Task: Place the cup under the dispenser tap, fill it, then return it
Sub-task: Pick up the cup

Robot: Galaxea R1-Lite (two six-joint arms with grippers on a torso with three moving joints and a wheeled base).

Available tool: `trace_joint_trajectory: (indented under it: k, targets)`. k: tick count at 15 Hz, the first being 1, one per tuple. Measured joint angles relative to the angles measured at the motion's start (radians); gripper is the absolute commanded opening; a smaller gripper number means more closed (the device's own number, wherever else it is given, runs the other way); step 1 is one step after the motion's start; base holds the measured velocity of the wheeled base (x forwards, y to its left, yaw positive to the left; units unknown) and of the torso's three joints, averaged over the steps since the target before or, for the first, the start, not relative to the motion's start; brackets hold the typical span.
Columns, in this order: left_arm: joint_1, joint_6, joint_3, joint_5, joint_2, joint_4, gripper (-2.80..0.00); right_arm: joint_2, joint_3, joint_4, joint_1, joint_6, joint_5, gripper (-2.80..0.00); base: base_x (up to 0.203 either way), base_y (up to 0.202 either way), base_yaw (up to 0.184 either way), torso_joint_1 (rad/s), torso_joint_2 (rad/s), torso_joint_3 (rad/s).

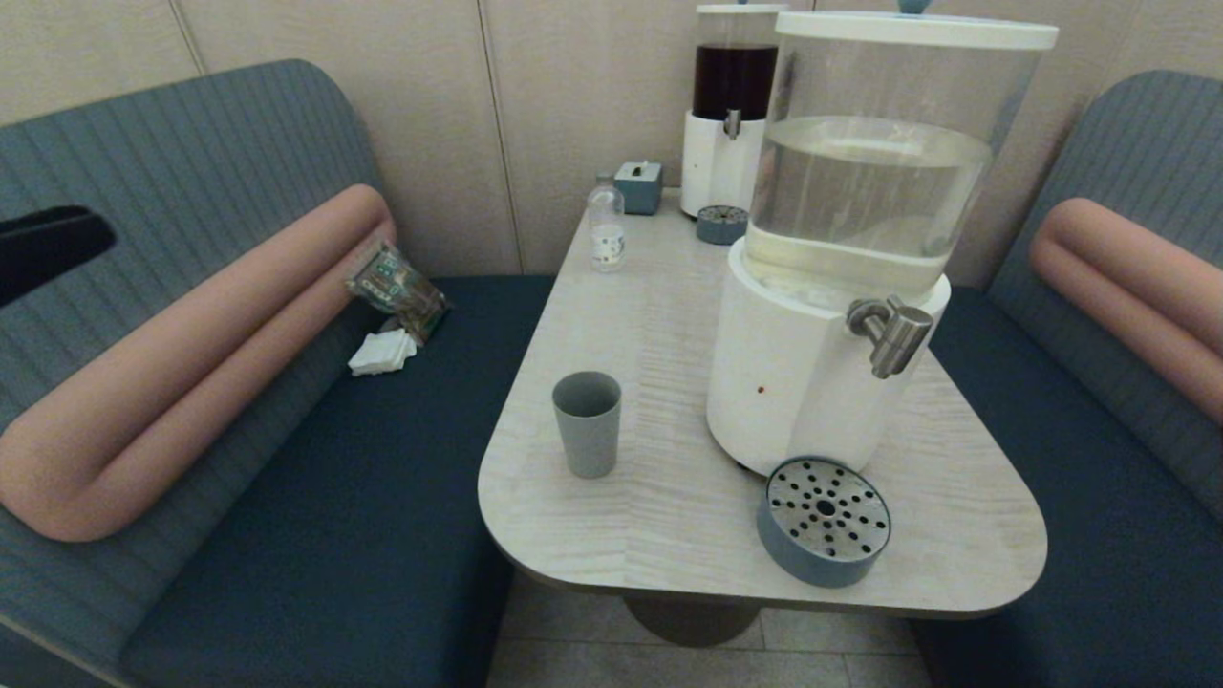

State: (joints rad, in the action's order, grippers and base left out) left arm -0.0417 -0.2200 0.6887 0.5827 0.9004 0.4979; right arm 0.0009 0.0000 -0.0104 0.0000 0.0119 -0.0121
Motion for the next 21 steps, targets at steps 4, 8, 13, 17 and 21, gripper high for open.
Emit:
trace_joint_trajectory:
  k: [4,8,13,17,21]
  targets:
    - [0.005,0.102,-0.137,0.208,0.232,0.428,0.00,0.000,0.000,0.000,0.000,0.000,0.000,-2.80,0.000,0.000,0.000,0.000,0.00,0.000]
    - [0.011,0.202,-0.196,0.312,0.469,0.749,0.00,0.000,0.000,0.000,0.000,0.000,0.000,-2.80,0.000,0.000,0.000,0.000,0.00,0.000]
    - [0.042,0.225,-0.193,0.349,0.822,1.001,0.00,0.000,0.000,0.000,0.000,0.000,0.000,-2.80,0.000,0.000,0.000,0.000,0.00,0.000]
    - [0.054,0.251,-0.114,0.398,1.049,1.022,0.00,0.000,0.000,0.000,0.000,0.000,0.000,-2.80,0.000,0.000,0.000,0.000,0.00,0.000]
    - [0.051,0.294,-0.046,0.472,1.199,1.024,0.00,0.000,0.000,0.000,0.000,0.000,0.000,-2.80,0.000,0.000,0.000,0.000,0.00,0.000]
